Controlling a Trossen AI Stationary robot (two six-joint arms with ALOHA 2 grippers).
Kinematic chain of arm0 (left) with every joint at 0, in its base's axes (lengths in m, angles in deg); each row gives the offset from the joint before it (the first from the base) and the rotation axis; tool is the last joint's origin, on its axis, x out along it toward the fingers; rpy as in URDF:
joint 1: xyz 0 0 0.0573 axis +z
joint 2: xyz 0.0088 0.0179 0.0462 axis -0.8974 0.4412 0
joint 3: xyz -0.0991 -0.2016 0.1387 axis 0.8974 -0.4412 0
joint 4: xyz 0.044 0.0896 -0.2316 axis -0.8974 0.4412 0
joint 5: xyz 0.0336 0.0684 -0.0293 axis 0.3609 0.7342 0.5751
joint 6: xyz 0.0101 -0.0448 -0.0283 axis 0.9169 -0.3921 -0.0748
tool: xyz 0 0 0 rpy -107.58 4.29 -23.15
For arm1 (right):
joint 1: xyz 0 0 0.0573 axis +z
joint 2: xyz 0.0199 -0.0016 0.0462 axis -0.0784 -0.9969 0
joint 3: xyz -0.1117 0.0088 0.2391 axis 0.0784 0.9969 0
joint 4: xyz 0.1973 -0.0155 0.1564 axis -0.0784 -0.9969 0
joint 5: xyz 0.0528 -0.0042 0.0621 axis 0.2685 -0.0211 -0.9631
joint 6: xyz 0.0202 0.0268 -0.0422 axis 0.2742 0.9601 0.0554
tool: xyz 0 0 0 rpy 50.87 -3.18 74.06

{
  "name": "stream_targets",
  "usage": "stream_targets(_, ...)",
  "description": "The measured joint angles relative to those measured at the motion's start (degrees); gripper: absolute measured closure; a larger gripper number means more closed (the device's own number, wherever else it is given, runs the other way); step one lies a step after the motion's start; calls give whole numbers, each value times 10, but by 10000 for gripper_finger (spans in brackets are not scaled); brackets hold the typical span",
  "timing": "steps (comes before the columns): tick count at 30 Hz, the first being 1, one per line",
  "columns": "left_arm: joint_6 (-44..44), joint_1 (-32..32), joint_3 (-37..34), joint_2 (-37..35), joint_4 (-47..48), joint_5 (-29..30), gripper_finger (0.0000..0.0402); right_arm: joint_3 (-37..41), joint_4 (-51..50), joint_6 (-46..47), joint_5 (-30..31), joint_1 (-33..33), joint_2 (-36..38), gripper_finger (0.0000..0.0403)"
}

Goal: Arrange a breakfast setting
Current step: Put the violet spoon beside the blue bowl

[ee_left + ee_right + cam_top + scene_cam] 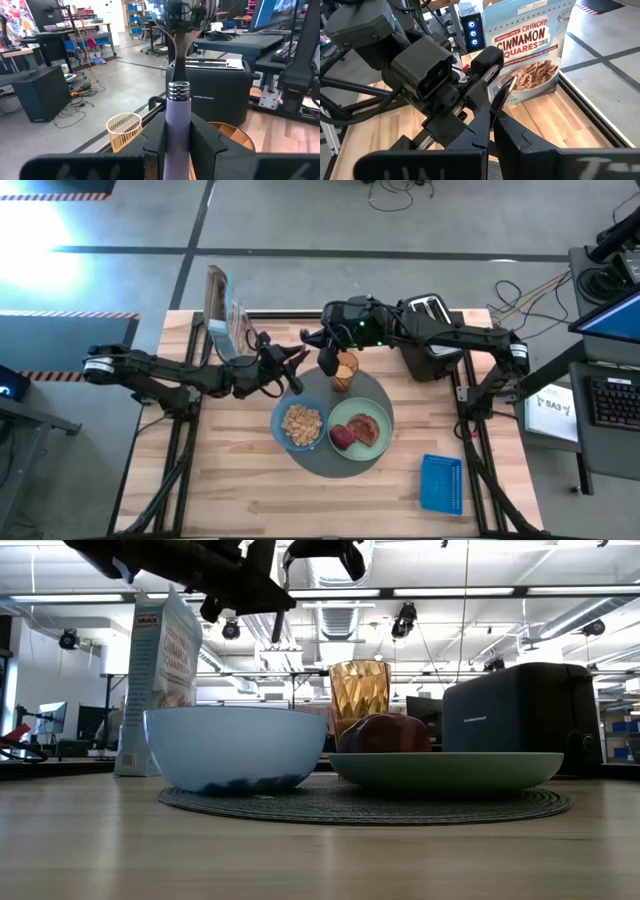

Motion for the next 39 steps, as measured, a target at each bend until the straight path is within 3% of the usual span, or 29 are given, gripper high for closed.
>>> stream_targets(5, -19, 0, 0, -3, 11, 2, 362, 0, -22, -10, 4, 0, 10, 372)
stream_targets(12, -21, 0, 0, -4, 4, 5, 362, 0, -75, -10, 11, 0, 21, 296)
stream_targets(17, -60, 0, 0, -18, 58, -8, 362, 0, -170, -8, 120, 0, 34, 254)
stream_targets(21, -143, 1, 0, -64, 152, -73, 361, 0, -255, 4, 199, -1, 38, 244)
stream_targets(29, -316, 1, 1, -197, 346, -173, 362, 2, -301, 17, 218, 0, 40, 257)
stream_targets(39, -659, -73, 1, -308, 634, -176, 362, 12, -305, 13, 217, 0, 40, 268)
